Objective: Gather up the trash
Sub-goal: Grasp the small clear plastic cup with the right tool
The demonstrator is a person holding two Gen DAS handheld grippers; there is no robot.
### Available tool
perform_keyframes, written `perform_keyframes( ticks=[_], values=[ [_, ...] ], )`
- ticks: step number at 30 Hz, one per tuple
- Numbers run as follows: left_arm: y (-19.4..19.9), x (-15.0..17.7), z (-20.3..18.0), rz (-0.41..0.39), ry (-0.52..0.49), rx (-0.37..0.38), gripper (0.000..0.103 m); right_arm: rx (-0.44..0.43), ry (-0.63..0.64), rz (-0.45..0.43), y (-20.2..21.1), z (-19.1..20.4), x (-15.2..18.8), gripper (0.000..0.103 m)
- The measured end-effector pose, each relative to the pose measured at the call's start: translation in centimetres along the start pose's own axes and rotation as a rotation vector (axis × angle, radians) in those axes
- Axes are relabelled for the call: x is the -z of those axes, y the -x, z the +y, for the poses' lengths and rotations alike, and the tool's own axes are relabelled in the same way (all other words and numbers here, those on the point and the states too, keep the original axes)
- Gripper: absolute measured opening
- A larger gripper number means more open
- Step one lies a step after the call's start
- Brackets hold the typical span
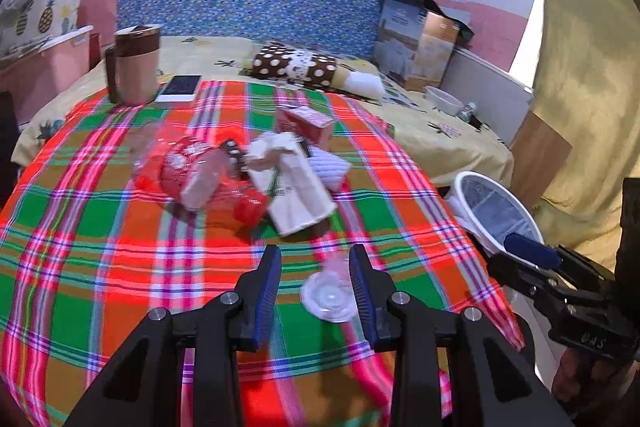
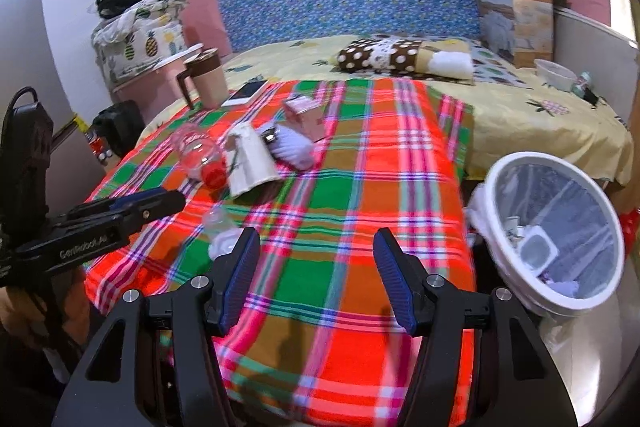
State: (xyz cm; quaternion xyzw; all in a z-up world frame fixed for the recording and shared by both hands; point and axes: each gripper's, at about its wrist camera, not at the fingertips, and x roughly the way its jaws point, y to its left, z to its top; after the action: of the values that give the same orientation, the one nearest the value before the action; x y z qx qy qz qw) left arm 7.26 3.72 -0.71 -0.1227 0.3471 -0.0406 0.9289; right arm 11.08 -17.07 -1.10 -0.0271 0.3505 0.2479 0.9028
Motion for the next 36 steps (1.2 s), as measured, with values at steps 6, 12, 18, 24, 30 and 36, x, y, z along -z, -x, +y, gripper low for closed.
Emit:
perform_keyframes(
  ticks=[6,12,18,24,30,36],
  values=[
    [-0.1,-0.3,2.4,0.0,0.04,-0.04,0.035,-0.061,0.04,0.037,-1.8,2.2,-0.3,0.06],
    [0.0,-0.4,5.0,0.0,0.093,-0.067,0.035,-0.107,0.087,0.078,-3.9,4.4,-0.6,0.06],
    [-0.1,-0.8,7.0,0.002,0.134,-0.088,0.035,-0.119,0.109,0.117,-5.9,5.9,-0.8,0.057],
    [-1.0,-1.8,8.2,0.002,0.178,-0.101,0.052,-0.095,0.129,0.169,-7.2,6.2,-0.4,0.031],
    [-3.1,-3.1,8.0,0.002,0.244,-0.088,0.071,-0.074,0.104,0.154,-6.5,5.2,-0.6,0.031],
    [-6.0,-3.7,7.4,0.004,0.34,-0.146,0.084,-0.063,0.078,0.151,-6.4,4.2,-0.8,0.03]
  ],
)
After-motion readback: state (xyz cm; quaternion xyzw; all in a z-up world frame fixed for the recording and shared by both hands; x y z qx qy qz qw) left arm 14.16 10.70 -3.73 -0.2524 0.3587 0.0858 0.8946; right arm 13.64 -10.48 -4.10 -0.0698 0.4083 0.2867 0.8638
